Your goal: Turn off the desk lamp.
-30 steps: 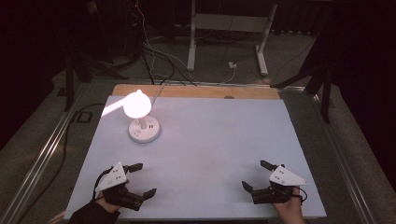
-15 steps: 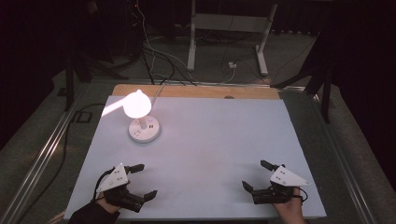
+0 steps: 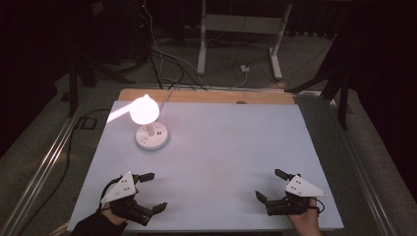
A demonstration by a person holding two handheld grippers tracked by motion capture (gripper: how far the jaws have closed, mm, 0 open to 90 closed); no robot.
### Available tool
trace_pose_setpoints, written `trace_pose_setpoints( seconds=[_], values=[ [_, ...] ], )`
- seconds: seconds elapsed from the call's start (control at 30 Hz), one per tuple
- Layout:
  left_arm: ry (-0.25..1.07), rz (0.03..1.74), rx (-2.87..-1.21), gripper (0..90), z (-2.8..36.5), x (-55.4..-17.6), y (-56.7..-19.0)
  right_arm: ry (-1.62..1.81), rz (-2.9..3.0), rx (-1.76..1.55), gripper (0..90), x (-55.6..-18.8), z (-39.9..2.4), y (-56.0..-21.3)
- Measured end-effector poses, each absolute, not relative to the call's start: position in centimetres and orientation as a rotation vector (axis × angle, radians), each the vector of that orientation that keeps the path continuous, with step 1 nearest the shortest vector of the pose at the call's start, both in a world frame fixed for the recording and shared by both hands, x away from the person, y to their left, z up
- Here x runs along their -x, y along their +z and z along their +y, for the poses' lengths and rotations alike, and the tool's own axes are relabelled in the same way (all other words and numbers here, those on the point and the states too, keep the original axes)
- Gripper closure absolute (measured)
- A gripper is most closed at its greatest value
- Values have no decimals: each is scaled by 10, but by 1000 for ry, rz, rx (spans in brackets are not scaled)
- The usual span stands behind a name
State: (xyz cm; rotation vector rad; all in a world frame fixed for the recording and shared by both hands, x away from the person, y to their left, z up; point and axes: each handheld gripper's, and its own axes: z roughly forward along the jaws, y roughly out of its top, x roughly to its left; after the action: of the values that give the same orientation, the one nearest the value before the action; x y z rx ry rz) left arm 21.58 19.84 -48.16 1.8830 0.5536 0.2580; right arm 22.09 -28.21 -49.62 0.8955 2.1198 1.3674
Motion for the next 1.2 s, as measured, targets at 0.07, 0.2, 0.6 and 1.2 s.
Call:
trace_pose_setpoints(
  seconds=[0.07, 0.2, 0.6, 1.2],
  values=[
    [259, 558, -1870, 4, 198, -217, -479, 1373, 2117, -898, 0, -221, -282, -496],
    [247, 558, -1853, 4, 198, -221, -472, 1378, 2112, -895, 0, -220, -283, -495],
    [246, 575, -1851, 4, 193, -232, -462, 1381, 2104, -898, 0, -220, -283, -495],
    [335, 678, -1780, 4, 196, -255, -448, 1382, 2097, -902, 0, -220, -284, -495]
  ],
)
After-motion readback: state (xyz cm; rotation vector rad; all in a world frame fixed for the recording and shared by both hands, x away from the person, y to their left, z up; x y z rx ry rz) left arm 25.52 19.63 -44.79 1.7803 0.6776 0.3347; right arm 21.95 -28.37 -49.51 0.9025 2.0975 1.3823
